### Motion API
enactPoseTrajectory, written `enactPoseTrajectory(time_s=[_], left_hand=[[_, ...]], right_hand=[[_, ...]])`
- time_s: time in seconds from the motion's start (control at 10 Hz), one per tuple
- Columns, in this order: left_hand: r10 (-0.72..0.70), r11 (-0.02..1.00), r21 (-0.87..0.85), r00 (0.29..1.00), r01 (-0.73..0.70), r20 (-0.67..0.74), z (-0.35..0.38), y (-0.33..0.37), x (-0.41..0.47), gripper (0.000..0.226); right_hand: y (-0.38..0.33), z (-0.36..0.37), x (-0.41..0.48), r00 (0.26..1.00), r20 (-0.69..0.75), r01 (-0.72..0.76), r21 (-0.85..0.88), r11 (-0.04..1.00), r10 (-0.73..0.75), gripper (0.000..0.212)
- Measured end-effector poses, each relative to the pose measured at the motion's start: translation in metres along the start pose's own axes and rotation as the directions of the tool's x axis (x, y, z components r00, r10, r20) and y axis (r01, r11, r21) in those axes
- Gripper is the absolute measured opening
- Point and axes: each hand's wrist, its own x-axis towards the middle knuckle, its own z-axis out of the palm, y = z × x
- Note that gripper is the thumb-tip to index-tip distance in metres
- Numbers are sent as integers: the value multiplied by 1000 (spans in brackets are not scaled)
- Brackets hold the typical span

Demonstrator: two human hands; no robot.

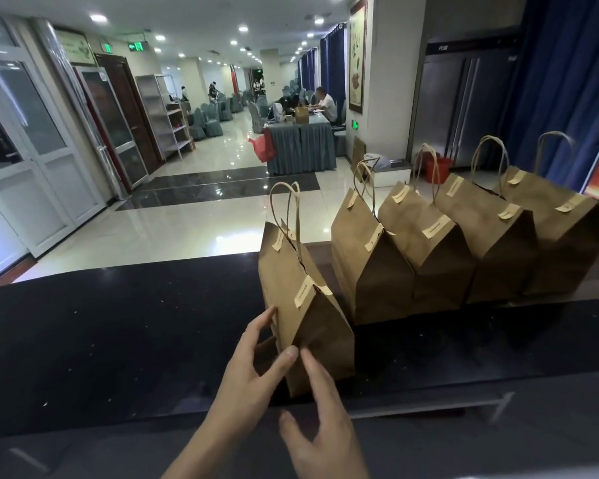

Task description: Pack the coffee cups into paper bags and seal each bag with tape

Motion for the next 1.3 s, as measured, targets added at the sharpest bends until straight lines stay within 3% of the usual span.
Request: enactPoseTrajectory(time_s=[0.1, 0.3, 0.9, 1.3], left_hand=[[4, 1000, -3, 999, -5, -34, -3, -1, 10, 52], [-13, 999, 31, 999, 13, -30, 5, 1, 29, 49], [-14, 1000, 13, 1000, 14, -26, 18, -15, 83, 50], [-3, 997, 79, 998, 8, -66, 5, -19, 61, 50]], right_hand=[[11, -7, 6, 994, -108, 8, 75, 997, 0, 84], [20, -24, 23, 977, -209, -20, 47, 999, 29, 78], [41, -41, 73, 985, -173, -6, 78, 997, 19, 76], [28, -41, 64, 990, -141, 21, 86, 996, -8, 73]])
